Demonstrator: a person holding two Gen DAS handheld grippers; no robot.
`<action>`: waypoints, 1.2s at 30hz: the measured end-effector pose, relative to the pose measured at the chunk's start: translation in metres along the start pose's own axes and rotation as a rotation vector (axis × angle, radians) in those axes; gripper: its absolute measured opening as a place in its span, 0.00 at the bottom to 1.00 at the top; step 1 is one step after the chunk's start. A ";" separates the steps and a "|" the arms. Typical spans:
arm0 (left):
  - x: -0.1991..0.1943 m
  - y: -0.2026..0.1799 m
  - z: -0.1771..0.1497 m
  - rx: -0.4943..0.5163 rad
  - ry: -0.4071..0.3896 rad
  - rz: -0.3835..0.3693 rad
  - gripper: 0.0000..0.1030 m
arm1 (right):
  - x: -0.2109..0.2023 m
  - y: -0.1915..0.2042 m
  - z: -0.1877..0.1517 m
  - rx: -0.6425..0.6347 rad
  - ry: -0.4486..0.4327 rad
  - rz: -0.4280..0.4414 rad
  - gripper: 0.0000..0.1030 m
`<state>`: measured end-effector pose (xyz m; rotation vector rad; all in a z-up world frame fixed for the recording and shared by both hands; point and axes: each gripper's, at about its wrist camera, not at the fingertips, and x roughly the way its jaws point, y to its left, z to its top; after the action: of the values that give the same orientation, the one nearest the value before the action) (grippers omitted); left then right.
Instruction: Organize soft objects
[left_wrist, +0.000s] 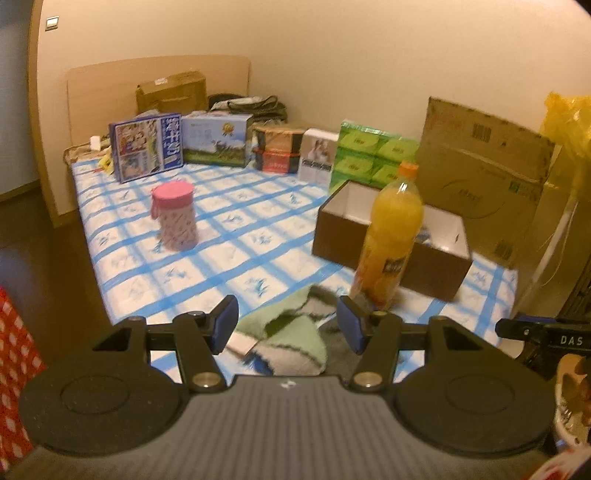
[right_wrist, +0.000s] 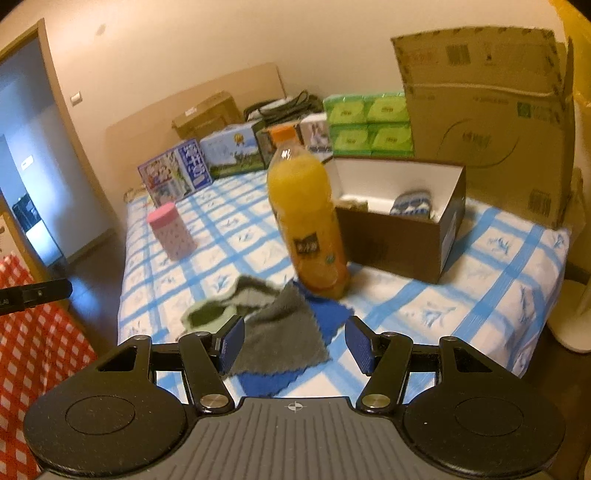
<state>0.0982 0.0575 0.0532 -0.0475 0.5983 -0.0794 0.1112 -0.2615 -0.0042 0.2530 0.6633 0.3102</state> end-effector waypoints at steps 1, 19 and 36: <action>0.002 0.001 -0.003 0.001 0.008 0.006 0.54 | 0.003 0.001 -0.003 -0.003 0.009 0.002 0.59; 0.042 0.010 -0.039 0.016 0.153 0.051 0.54 | 0.056 0.008 -0.029 -0.037 0.151 0.013 0.59; 0.085 0.039 -0.045 -0.041 0.212 0.100 0.53 | 0.124 0.033 -0.024 -0.122 0.214 0.085 0.59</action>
<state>0.1456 0.0882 -0.0340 -0.0490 0.8127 0.0251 0.1821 -0.1832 -0.0814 0.1326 0.8428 0.4617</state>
